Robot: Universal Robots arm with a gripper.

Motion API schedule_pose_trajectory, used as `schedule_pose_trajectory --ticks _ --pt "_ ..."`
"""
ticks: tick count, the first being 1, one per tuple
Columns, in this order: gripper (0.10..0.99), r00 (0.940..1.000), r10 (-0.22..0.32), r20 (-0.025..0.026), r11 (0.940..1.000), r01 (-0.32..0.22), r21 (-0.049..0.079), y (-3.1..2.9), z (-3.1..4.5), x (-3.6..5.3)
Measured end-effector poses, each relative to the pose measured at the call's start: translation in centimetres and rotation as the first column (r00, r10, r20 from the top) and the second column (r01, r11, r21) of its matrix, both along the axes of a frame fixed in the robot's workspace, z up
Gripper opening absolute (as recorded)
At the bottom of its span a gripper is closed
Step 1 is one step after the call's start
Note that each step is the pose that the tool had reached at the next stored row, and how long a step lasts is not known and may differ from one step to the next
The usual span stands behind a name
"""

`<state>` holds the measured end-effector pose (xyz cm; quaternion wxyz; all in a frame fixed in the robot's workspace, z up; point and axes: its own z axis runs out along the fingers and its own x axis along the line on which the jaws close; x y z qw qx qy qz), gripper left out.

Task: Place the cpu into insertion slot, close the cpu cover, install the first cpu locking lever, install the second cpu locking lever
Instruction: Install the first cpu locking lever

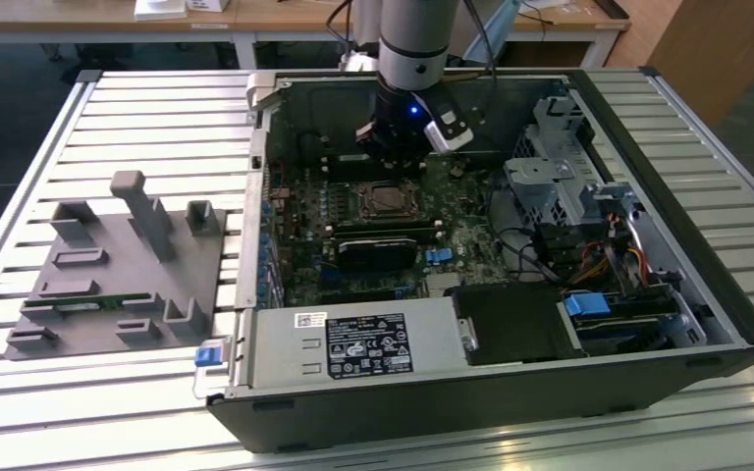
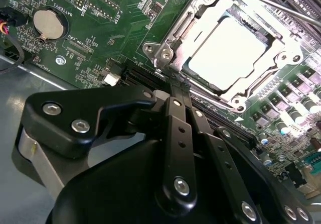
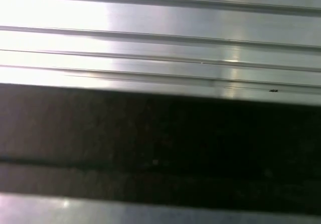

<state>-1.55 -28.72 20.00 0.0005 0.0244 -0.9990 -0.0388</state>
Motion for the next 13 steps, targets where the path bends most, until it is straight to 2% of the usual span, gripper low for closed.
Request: schedule_pose_trajectory --ticks 5,13 --pt "0.106 1.0 0.0 0.0 1.0 0.0 -0.007 0.03 -0.02 0.01" --pt "0.106 1.0 0.0 0.0001 1.0 0.0 -0.008 0.03 0.05 0.01"
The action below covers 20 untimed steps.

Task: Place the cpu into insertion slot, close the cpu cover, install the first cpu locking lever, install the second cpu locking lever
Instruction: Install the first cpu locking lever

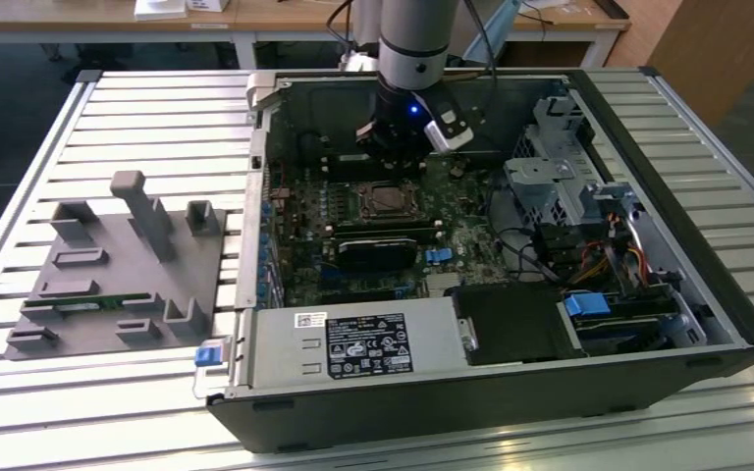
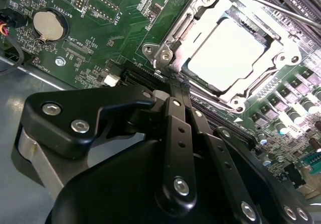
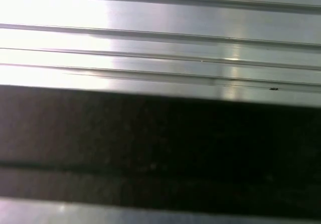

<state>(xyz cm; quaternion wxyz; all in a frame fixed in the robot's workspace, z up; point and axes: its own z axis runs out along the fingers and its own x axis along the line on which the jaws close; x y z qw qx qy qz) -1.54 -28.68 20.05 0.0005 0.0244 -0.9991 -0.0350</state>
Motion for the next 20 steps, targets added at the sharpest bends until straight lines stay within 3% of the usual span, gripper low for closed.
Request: schedule_pose_trajectory --ticks 3,11,20 --pt "0.106 1.0 0.0 0.0002 1.0 0.0 -0.002 0.0 0.0 0.0" --pt "0.106 1.0 0.0 -0.0002 0.9997 0.0 -0.024 0.0 -0.1 0.0" --pt "0.106 1.0 0.0 0.0003 0.9997 0.0 -0.025 0.01 0.23 0.01"
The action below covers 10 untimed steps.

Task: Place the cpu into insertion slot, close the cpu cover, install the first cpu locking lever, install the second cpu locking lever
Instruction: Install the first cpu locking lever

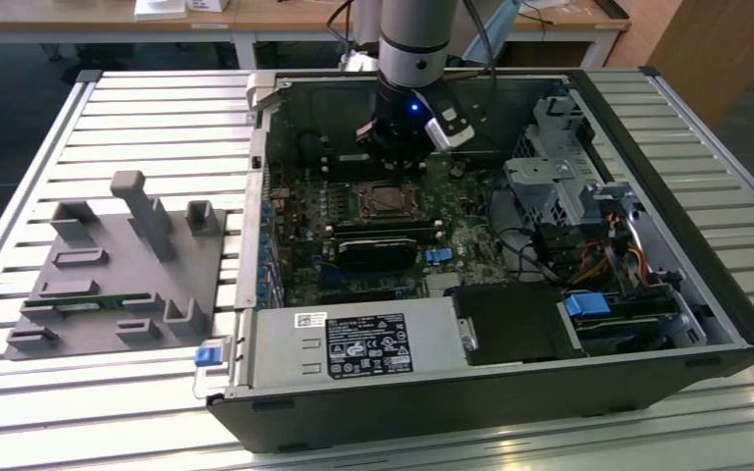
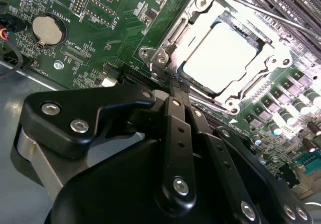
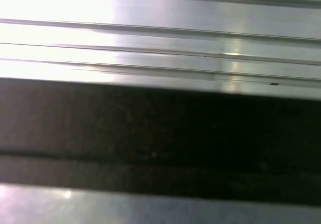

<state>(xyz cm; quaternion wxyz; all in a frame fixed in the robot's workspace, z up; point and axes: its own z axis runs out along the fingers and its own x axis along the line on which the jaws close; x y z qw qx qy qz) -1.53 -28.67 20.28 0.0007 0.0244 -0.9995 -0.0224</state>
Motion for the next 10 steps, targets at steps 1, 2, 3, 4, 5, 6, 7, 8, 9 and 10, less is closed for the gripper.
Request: schedule_pose_trajectory --ticks 1,2,3,4,5,6,7,8,9,10 --pt "0.106 1.0 0.0 -0.0002 1.0 0.0 -0.002 0.0 -0.02 0.0" --pt "0.106 1.0 0.0 -0.0003 1.0 0.0 -0.005 -0.01 -0.05 0.0" --pt "0.106 1.0 0.0 -0.0002 1.0 0.0 -0.007 0.0 -0.11 0.0" --pt "0.106 1.0 0.0 -0.0003 1.0 0.0 -0.01 0.01 -0.16 0.0" --pt "0.106 1.0 0.0 -0.0003 0.9999 0.0 -0.012 0.01 -0.22 0.0" --pt "0.106 1.0 0.0 -0.0004 0.9999 0.0 -0.015 0.02 -0.29 0.0" --pt "0.106 1.0 0.0 -0.0005 0.9998 0.0 -0.018 0.03 -0.36 0.01" --pt "0.106 1.0 0.0 -0.0008 0.9998 0.0 -0.02 0.06 -0.42 0.02" --pt "0.106 1.0 0.0 -0.001 0.9998 0.0 -0.022 0.11 -0.48 0.03" --pt "0.106 1.0 0.0 -0.0009 0.9998 0.0 -0.022 0.16 -0.55 0.04"
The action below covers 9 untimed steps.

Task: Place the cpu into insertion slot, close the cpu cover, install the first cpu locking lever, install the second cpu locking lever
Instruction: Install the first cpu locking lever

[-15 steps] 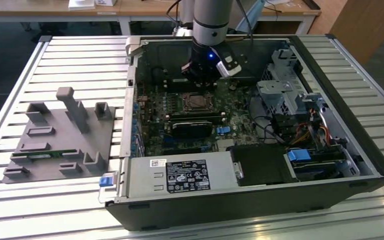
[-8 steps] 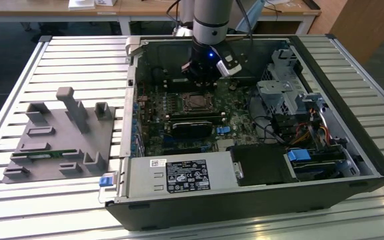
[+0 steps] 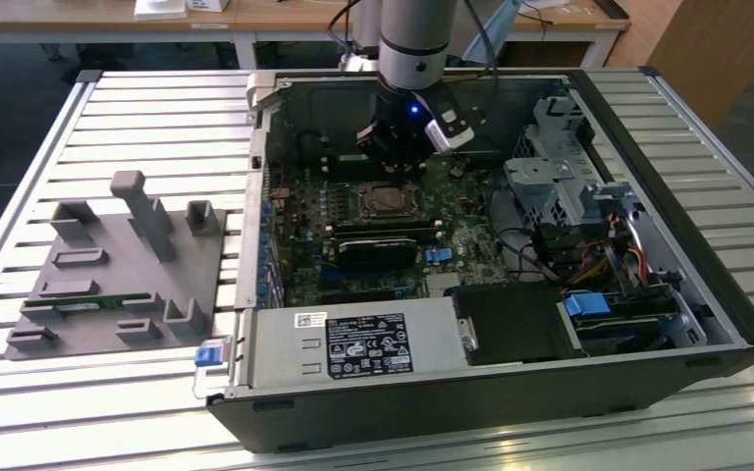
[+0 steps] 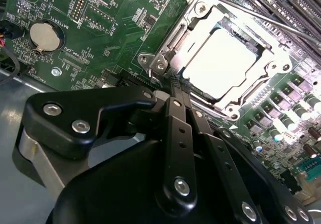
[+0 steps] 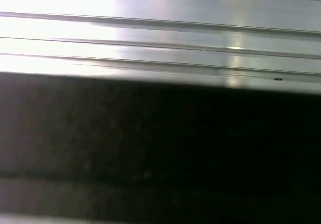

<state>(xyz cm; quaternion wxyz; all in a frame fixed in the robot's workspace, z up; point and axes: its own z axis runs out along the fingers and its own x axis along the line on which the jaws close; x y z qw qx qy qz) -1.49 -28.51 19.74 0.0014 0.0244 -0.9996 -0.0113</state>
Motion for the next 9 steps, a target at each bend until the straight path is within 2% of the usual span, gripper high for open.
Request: schedule_pose_trajectory --ticks 4,9 --pt "0.106 1.0 0.0 0.0006 1.0 0.0 0.001 0.12 -0.09 0.03" --pt "0.106 1.0 0.0 0.0007 1.0 0.0 0.009 0.15 -0.1 0.03"
